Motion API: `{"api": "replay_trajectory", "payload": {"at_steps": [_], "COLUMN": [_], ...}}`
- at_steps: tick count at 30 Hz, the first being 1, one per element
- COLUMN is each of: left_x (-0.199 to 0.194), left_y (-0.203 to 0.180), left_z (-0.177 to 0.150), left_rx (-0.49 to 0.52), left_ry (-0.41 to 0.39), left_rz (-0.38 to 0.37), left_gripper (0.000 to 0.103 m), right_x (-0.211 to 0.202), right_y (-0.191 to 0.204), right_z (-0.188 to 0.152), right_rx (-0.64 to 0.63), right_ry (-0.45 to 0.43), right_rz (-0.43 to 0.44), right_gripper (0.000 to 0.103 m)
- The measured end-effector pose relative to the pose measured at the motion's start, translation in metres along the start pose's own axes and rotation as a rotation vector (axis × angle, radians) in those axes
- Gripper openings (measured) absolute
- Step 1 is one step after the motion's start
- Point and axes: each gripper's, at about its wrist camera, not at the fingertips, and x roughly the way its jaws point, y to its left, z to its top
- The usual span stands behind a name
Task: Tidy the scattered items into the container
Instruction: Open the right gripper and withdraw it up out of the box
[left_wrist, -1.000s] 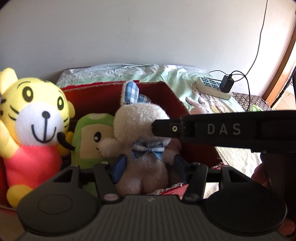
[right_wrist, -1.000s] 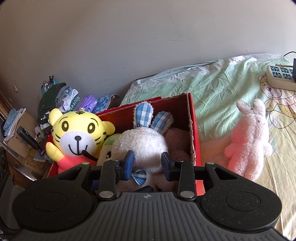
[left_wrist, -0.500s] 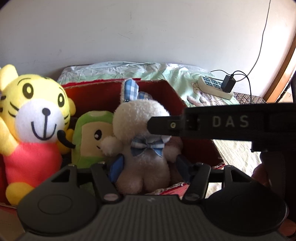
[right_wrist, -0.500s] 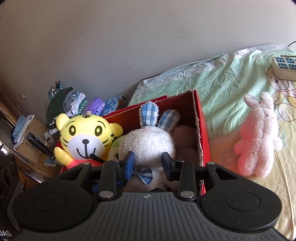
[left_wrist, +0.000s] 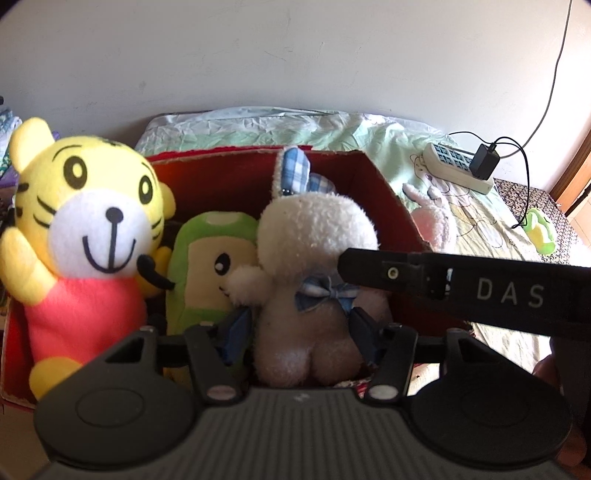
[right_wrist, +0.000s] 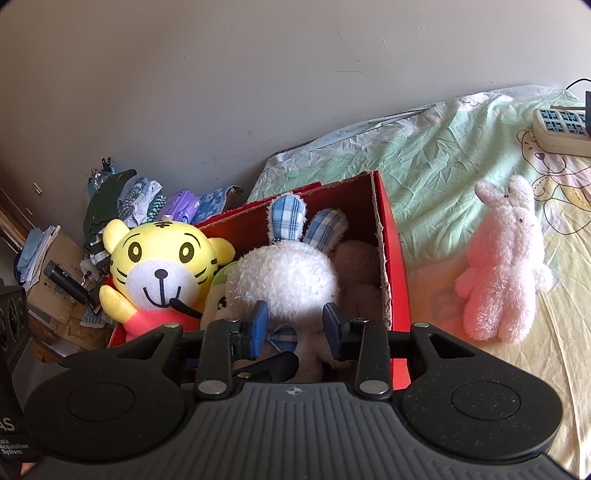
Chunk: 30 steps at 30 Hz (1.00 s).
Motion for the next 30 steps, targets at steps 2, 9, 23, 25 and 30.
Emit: {"api": "replay_trajectory", "payload": {"at_steps": [2, 9, 23, 25, 30], "left_x": [0.001, 0.005, 0.008, 0.008, 0.009], "left_y": [0.000, -0.003, -0.004, -0.004, -0.004], "left_z": [0.001, 0.002, 0.001, 0.001, 0.000], "left_rx": [-0.007, -0.001, -0.008, -0.012, -0.015], "left_ry": [0.016, 0.030, 0.056, 0.057, 0.054], "left_rz": [0.010, 0.037, 0.047, 0.046, 0.040], "left_gripper": [0.062, 0.065, 0.070, 0.071, 0.074], "right_x": [-0.002, 0.003, 0.010, 0.010, 0.008], "right_y": [0.000, -0.001, 0.006, 0.007, 0.005], "right_z": [0.000, 0.000, -0.004, -0.005, -0.008], "right_rx": [-0.002, 0.000, -0.031, -0.049, -0.075], "right_ry": [-0.005, 0.018, 0.022, 0.017, 0.000], "right_rz": [-0.004, -0.010, -0.015, -0.020, -0.023], "right_gripper": [0.037, 0.037, 0.037, 0.035, 0.033]}}
